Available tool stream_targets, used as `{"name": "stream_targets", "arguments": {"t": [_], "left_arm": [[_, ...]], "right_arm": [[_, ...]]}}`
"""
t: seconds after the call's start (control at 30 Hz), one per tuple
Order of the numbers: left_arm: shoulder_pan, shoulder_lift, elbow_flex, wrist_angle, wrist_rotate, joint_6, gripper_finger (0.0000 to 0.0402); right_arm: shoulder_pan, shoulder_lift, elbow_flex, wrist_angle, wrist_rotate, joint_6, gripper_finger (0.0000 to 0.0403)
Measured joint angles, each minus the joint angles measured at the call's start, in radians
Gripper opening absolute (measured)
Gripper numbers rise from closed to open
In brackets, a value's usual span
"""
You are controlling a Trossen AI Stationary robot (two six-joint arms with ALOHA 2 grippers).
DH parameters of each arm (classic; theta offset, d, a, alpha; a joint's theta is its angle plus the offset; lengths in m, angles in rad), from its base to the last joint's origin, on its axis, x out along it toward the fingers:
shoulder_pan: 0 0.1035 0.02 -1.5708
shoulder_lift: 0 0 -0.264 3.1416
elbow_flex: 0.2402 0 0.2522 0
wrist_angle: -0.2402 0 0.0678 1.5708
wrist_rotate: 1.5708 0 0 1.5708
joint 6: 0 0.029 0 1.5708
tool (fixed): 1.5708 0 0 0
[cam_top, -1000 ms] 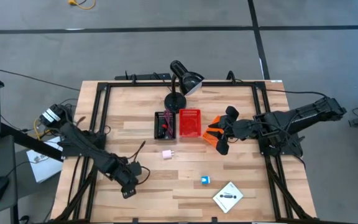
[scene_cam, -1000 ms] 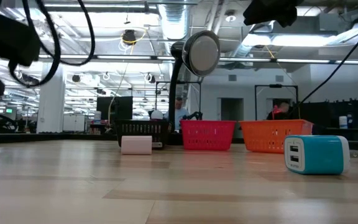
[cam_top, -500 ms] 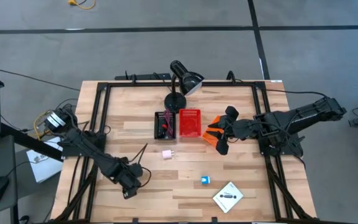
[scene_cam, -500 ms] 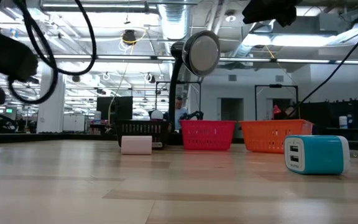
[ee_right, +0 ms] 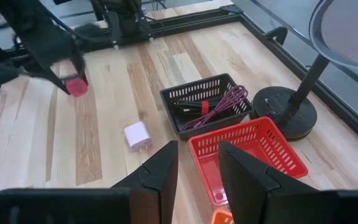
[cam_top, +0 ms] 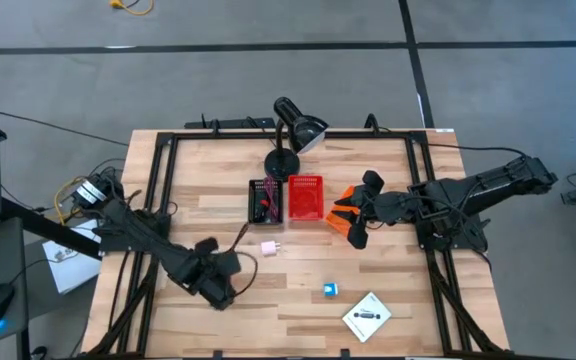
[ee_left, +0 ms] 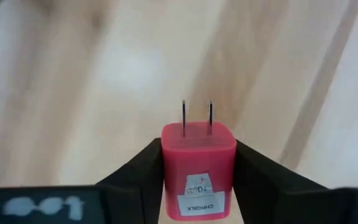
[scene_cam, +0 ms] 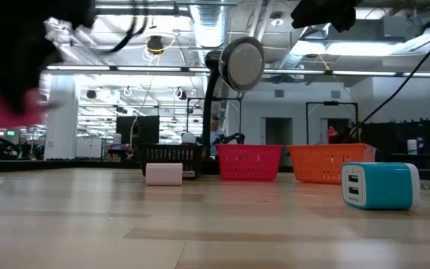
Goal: Pick and place items into bin
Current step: Put the pink charger adapter into the red bin
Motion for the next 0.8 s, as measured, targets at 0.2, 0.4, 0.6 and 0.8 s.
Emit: {"name": "stream_targets", "arguments": {"t": [0.2, 0.4, 0.6, 0.8], "left_arm": [[0.162, -0.001, 0.160, -0.099, -0.242, 0.147, 0.0136], [0.387, 0.002, 0.186, 0.246, -0.243, 0.531, 0.0136], [0.563, 0.079, 0.187, 0.571, -0.103, 0.895, 0.0136], [0.679, 0.177, 0.186, 0.729, -0.021, 1.102, 0.0136]], "right_arm": [[0.000, 0.000, 0.000, -0.002, 0.001, 0.055, 0.0108], [0.021, 0.000, 0.000, -0.112, 0.001, 0.209, 0.0108], [0.117, 0.000, 0.000, -0.390, 0.045, 0.475, 0.0108], [0.246, 0.000, 0.000, -0.555, 0.155, 0.707, 0.0108]]}}
